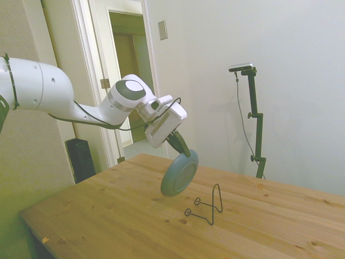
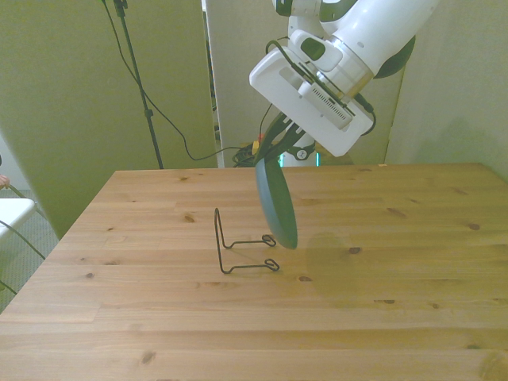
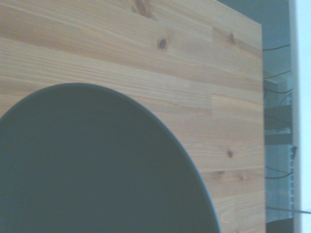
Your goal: Load the plate
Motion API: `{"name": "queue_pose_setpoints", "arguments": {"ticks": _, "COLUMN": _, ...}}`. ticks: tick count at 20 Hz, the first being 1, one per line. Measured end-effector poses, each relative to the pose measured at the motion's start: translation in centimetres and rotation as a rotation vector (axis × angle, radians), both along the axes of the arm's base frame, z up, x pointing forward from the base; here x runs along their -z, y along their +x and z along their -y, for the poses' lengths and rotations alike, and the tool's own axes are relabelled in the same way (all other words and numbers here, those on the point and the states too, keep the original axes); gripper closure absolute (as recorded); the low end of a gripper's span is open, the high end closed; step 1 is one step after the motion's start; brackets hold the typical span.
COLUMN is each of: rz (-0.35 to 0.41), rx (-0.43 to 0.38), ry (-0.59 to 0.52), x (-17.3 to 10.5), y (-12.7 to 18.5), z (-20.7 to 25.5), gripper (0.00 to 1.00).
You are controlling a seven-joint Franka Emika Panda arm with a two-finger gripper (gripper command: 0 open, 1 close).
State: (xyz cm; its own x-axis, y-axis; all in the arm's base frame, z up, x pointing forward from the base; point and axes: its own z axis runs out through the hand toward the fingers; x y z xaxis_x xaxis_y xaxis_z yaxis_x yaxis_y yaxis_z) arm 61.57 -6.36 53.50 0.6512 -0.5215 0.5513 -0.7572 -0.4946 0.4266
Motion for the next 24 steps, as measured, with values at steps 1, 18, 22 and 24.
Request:
{"name": "queue_pose_setpoints", "arguments": {"ticks": 1, "rz": 0.001, "rx": 0.003, "ry": -0.009, "x": -0.1, "y": 0.0, "z": 0.4, "gripper": 1.0}}
{"name": "queue_pose_setpoints", "arguments": {"ticks": 18, "rz": -0.034, "rx": 0.004, "ry": -0.014, "x": 2.5, "y": -0.8, "z": 5.4, "gripper": 1.0}}
{"name": "queue_pose_setpoints", "arguments": {"ticks": 22, "rz": -0.045, "rx": 0.006, "ry": -0.014, "x": 3.4, "y": -0.4, "z": 5.5, "gripper": 1.0}}
{"name": "queue_pose_setpoints", "arguments": {"ticks": 24, "rz": -0.05, "rx": 0.012, "ry": -0.015, "x": 4.0, "y": -0.1, "z": 5.6, "gripper": 1.0}}
